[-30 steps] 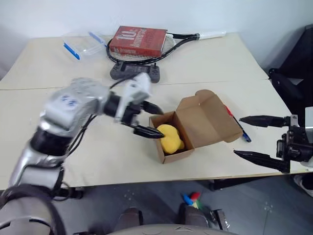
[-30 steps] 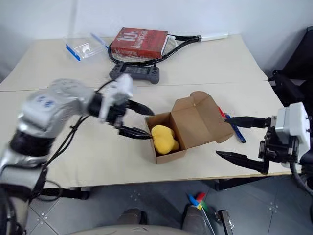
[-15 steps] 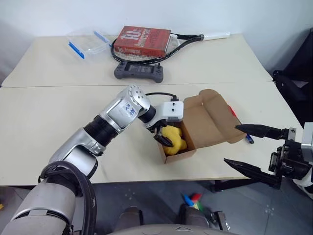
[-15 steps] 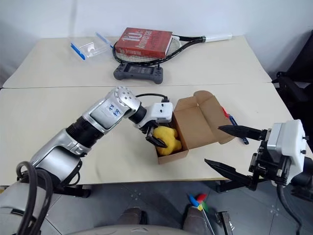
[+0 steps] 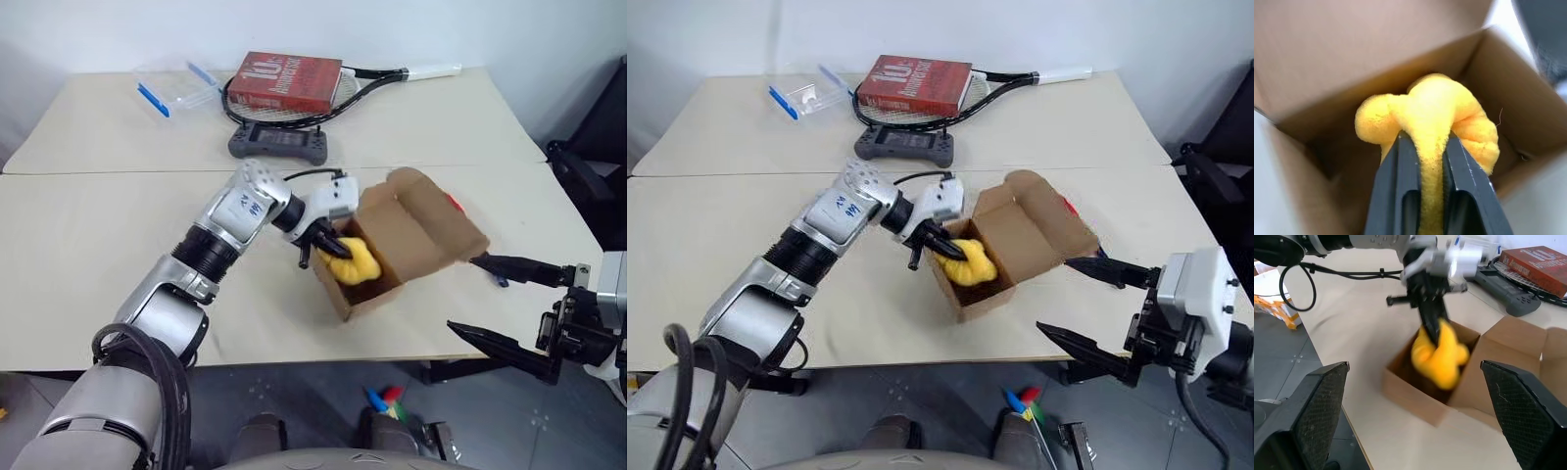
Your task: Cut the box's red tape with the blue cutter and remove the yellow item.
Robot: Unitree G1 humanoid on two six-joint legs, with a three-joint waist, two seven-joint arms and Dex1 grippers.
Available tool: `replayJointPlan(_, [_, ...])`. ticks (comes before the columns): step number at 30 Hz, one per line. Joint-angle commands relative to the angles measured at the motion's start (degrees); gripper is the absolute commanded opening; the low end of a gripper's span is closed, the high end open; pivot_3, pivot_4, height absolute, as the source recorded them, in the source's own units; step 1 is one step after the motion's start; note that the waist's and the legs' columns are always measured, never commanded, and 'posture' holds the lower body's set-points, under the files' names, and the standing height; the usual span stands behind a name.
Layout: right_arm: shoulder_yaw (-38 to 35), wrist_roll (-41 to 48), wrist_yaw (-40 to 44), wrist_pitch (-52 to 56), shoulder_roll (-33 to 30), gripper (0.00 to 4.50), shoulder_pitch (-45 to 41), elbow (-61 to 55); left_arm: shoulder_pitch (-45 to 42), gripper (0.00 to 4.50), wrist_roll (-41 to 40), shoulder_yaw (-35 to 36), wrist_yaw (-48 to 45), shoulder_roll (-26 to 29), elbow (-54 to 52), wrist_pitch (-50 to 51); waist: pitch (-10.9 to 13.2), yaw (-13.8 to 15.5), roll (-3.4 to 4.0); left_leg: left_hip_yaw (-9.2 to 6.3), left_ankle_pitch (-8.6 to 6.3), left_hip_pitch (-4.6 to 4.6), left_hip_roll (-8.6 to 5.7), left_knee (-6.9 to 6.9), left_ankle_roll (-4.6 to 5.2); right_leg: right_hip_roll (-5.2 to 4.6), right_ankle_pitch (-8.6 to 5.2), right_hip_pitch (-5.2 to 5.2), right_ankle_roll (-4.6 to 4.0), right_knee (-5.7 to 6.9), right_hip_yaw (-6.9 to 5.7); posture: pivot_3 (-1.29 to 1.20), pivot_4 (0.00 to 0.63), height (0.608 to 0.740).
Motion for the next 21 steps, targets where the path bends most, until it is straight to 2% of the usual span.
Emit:
replayJointPlan(1, [-0.3, 0.4, -0.5, -1.8, 1.1, 4.5, -0.3, -0.2, -0.3, 0.04, -6.0, 9.1, 0.2, 0.0, 0.8, 0.1, 0.0, 0.0, -0.01, 0.0, 0.0, 0.0, 0.0, 0.0, 0.0, 0.0, 0.0, 0.0, 0.0, 0.0, 0.0, 0.0, 0.15, 0.74])
replayJointPlan(3, [1.3, 0.9, -1.3, -2.5, 1.9, 4.5, -1.7, 0.5, 1.7, 0.04, -10.4, 17.1, 1.2, 1.4, 0.9, -3.1, 0.0, -0.1, 0.0, 0.0, 0.0, 0.01, 0.0, 0.0, 0.0, 0.0, 0.0, 0.0, 0.0, 0.01, 0.0, 0.0, 0.15, 0.74])
replayJointPlan(5, [4.5, 0.9, -2.1, -3.2, 2.8, 4.5, -4.2, 1.2, 4.9, 0.04, -14.1, 24.3, 2.8, 4.5, 0.2, -1.5, 0.0, -1.1, 0.0, 0.0, 0.0, 0.05, 0.01, -0.01, 0.0, 0.0, 0.0, 0.0, 0.0, 0.04, 0.01, 0.0, 0.15, 0.74])
replayJointPlan(8, [7.6, 0.5, -1.6, -3.8, 2.9, 4.5, -6.4, 2.0, 10.6, 0.04, -15.7, 27.3, 3.2, 8.8, -3.4, 1.8, 0.0, -2.2, 0.02, 0.0, 0.01, 0.15, 0.01, -0.08, -0.01, 0.01, 0.0, 0.0, 0.0, 0.12, 0.03, 0.0, 0.15, 0.74])
replayJointPlan(15, [14.6, -0.7, -1.7, -5.0, 3.9, 4.5, -12.7, 5.3, 22.2, 0.04, -21.6, 35.7, 10.0, 12.6, -14.7, 7.8, 0.1, -1.1, -0.22, -0.11, 0.01, 0.05, 0.01, 0.09, -0.01, -0.01, 0.0, 0.05, 0.01, 0.16, -0.01, 0.0, 0.15, 0.74])
replayJointPlan(20, [22.3, -1.1, -2.0, -6.4, 7.2, 4.5, -19.7, 6.0, 37.0, 0.04, -19.9, 47.8, 17.1, 18.8, -18.5, 2.0, 0.1, -2.9, -0.16, -0.07, 0.02, 0.22, 0.02, -0.09, -0.04, 0.01, -0.01, 0.02, -0.02, 0.17, 0.03, 0.0, 0.15, 0.74])
replayJointPlan(21, [24.8, -2.1, -1.7, -7.0, 8.3, 4.5, -21.2, 6.4, 40.9, 0.04, -17.9, 50.7, 18.7, 19.8, -16.9, -3.2, 0.1, -3.4, -0.16, -0.08, 0.03, 0.25, 0.02, -0.14, -0.06, 0.02, -0.03, 0.02, -0.06, 0.19, 0.04, 0.0, 0.15, 0.74])
